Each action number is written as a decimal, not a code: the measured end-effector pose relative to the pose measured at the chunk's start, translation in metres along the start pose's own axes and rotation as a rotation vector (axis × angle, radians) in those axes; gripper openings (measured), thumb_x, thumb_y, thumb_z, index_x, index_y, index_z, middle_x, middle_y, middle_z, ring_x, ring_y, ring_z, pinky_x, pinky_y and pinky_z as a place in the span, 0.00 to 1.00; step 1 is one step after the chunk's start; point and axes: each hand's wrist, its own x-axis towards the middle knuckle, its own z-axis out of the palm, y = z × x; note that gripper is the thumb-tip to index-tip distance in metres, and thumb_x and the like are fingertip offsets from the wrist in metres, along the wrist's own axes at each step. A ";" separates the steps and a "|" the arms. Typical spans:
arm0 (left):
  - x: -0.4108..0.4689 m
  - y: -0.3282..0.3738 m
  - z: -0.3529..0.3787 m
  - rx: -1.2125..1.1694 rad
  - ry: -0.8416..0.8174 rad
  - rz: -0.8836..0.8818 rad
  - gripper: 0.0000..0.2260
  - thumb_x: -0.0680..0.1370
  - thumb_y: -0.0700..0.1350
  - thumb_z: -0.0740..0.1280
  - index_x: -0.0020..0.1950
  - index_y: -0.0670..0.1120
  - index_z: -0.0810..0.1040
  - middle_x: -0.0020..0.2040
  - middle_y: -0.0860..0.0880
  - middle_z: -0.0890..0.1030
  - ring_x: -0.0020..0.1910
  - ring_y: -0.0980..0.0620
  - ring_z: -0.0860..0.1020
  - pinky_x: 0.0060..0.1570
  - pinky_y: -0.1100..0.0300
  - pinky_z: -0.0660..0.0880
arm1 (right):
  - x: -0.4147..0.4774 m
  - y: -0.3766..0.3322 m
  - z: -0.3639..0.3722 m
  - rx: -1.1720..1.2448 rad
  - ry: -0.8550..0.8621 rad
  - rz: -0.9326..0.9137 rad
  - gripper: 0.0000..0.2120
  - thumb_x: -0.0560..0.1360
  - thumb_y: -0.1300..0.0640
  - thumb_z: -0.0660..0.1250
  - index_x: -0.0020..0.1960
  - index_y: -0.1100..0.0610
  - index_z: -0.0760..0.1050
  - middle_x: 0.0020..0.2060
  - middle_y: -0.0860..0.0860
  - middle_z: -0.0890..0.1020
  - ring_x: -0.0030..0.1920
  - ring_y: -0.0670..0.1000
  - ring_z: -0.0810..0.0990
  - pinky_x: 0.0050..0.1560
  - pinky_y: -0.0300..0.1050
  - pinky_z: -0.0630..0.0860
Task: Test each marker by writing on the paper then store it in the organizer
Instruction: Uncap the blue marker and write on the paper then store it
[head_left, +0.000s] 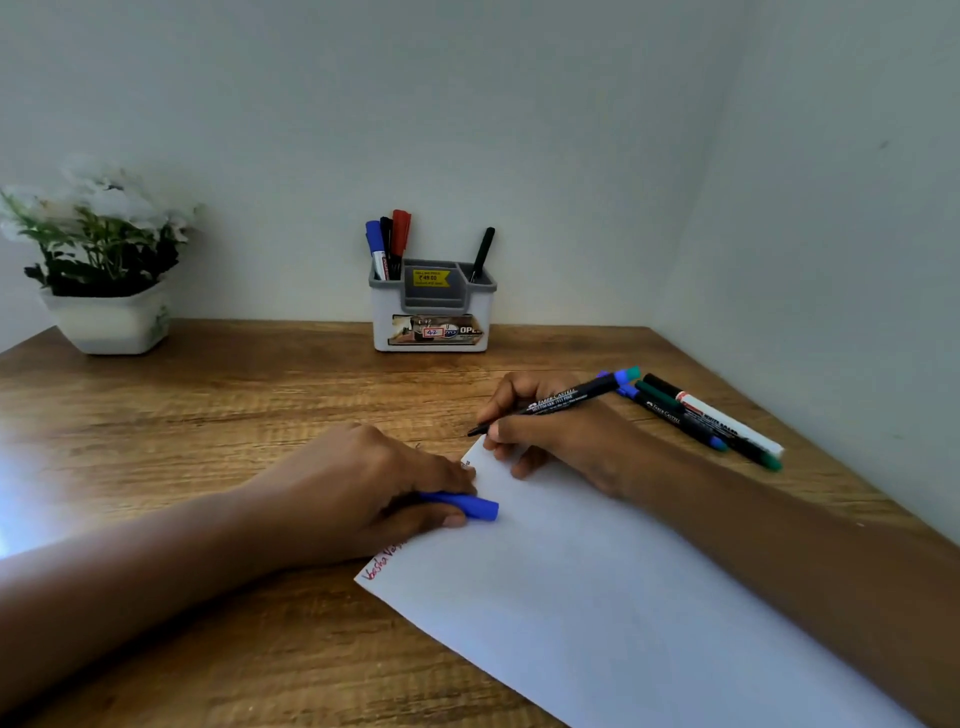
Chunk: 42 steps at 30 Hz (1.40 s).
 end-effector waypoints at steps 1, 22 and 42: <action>0.000 0.000 0.000 0.002 -0.003 0.000 0.20 0.77 0.63 0.56 0.63 0.56 0.78 0.60 0.61 0.79 0.56 0.62 0.79 0.50 0.59 0.81 | 0.001 0.001 0.001 -0.029 0.007 -0.010 0.07 0.71 0.70 0.66 0.40 0.59 0.77 0.29 0.49 0.80 0.29 0.45 0.78 0.26 0.38 0.76; 0.001 0.003 -0.003 -0.027 -0.044 -0.031 0.21 0.77 0.62 0.57 0.63 0.55 0.78 0.60 0.60 0.79 0.55 0.61 0.80 0.49 0.58 0.81 | 0.003 0.003 0.001 -0.141 -0.031 -0.017 0.07 0.71 0.67 0.68 0.38 0.57 0.77 0.28 0.51 0.79 0.28 0.45 0.76 0.24 0.37 0.71; 0.001 0.004 -0.004 -0.035 -0.050 -0.035 0.22 0.76 0.63 0.56 0.62 0.55 0.78 0.60 0.60 0.80 0.54 0.61 0.81 0.48 0.58 0.81 | 0.005 0.003 0.000 -0.110 -0.016 0.025 0.04 0.71 0.67 0.67 0.40 0.60 0.77 0.27 0.51 0.79 0.27 0.44 0.76 0.25 0.36 0.72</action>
